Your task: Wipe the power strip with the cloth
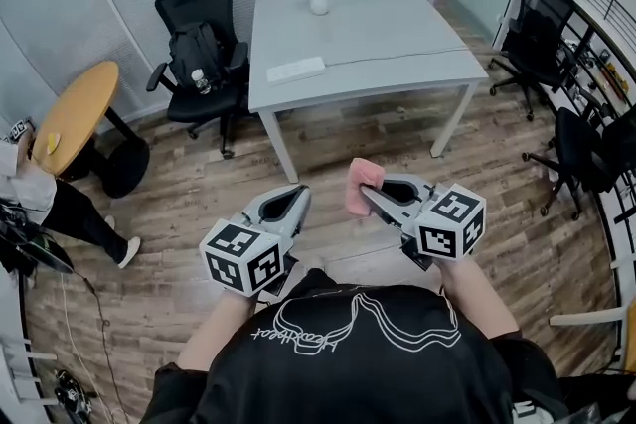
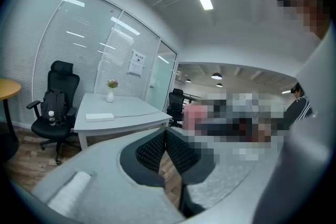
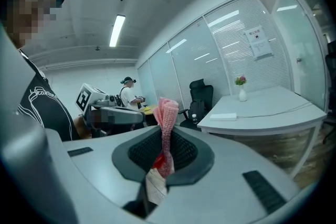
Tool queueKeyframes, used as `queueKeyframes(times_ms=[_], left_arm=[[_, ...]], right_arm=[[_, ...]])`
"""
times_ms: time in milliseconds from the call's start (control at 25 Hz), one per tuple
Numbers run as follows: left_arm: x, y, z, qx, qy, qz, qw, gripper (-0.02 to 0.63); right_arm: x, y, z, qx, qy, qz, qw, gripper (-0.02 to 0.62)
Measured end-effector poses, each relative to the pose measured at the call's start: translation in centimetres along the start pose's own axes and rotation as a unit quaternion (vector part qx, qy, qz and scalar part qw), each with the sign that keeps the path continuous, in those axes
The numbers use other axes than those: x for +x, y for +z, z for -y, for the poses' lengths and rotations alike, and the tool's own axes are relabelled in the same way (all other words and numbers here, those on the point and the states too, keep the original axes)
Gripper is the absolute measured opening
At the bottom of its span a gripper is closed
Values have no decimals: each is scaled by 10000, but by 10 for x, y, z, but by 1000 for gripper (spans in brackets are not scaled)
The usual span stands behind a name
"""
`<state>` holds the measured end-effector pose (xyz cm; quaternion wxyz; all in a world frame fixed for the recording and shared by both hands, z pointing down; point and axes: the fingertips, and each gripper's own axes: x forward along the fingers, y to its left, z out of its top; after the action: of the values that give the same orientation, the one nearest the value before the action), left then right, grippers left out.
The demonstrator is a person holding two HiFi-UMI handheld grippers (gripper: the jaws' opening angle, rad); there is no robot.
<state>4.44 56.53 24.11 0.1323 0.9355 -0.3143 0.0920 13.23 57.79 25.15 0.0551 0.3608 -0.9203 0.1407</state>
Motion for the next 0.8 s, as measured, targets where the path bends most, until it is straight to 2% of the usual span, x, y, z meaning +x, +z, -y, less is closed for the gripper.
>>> queueKeyframes(times_ms=[240,560,800], left_arm=[[17,-6,-33,-171,14,-29,9998,12],[53,3,-98,-179,-131,-133,9997,12],[91,20,-177,-298,-142,-336,9989,12]], right_arm=[[28,-14,21,58,6,-346,9994,38],[91,3,70,80,-35,-404,9991,38],[158,30,119,345,-23,-380,9987,38]])
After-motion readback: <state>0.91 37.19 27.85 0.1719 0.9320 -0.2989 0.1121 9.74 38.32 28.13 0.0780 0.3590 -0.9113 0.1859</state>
